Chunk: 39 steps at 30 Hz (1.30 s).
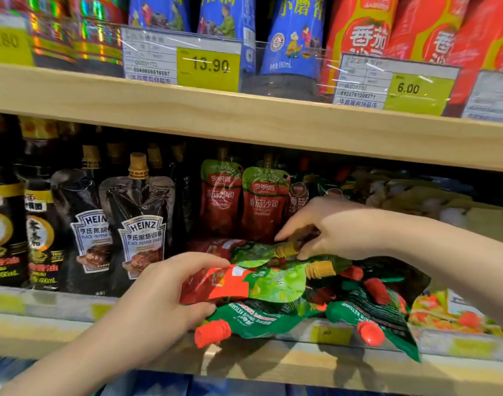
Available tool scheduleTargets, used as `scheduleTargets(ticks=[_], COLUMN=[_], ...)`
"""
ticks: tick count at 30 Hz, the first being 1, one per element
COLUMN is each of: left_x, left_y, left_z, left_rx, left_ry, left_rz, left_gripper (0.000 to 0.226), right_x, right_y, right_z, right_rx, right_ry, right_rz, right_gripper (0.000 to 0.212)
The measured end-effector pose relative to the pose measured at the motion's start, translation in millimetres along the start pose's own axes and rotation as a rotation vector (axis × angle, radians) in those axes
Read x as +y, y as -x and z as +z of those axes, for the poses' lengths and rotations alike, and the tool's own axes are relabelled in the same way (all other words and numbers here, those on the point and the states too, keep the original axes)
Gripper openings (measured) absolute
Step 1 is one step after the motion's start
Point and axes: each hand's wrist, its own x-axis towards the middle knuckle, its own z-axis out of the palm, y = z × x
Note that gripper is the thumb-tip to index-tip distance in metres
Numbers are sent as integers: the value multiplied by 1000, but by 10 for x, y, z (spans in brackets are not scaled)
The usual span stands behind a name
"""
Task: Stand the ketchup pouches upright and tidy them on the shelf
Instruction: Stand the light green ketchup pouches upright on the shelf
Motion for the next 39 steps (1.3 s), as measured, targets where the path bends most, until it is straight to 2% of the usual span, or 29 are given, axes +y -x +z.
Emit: scheduleTargets(ticks=[5, 8, 11, 16, 19, 23, 26, 28, 34, 37, 39], left_x=[-28, 16, 53, -48, -65, -13, -24, -61, -67, -69, -73], left_y=[-34, -103, -208, -441, -599, -812, -942, -1000, -1058, -1046, -1034], left_z=[-19, -12, 42, 125, 149, 144, 136, 138, 210, 214, 201], left_rx=[10, 25, 42, -11, 26, 81, 159, 197, 265, 262, 239], left_ry=[-1, 74, 80, 193, 291, 419, 459, 454, 391, 374, 371], left_rz=[-4, -69, -100, -238, -297, -385, -473, -494, -513, -538, -550], left_gripper=[39, 31, 45, 71, 54, 53, 29, 22, 41, 39, 35], right_x=[8, 47, 79, 12, -93, -189, -245, -282, -335, -336, -306], right_y=[-80, -140, -222, -430, -607, -795, -893, -948, -1066, -1072, -1057], right_z=[-13, -35, -77, -161, -230, -249, -224, -217, -137, -107, -75], right_rx=[-45, 42, 92, 111, 88, 125, 184, 204, 317, 354, 379], right_ry=[-34, -136, -223, -559, -690, -843, -864, -867, -1019, -1114, -1084], right_rz=[0, 17, 16, 75, 126, 209, 228, 260, 302, 301, 321], right_gripper=[37, 31, 29, 33, 36, 44, 47, 47, 45, 43, 42])
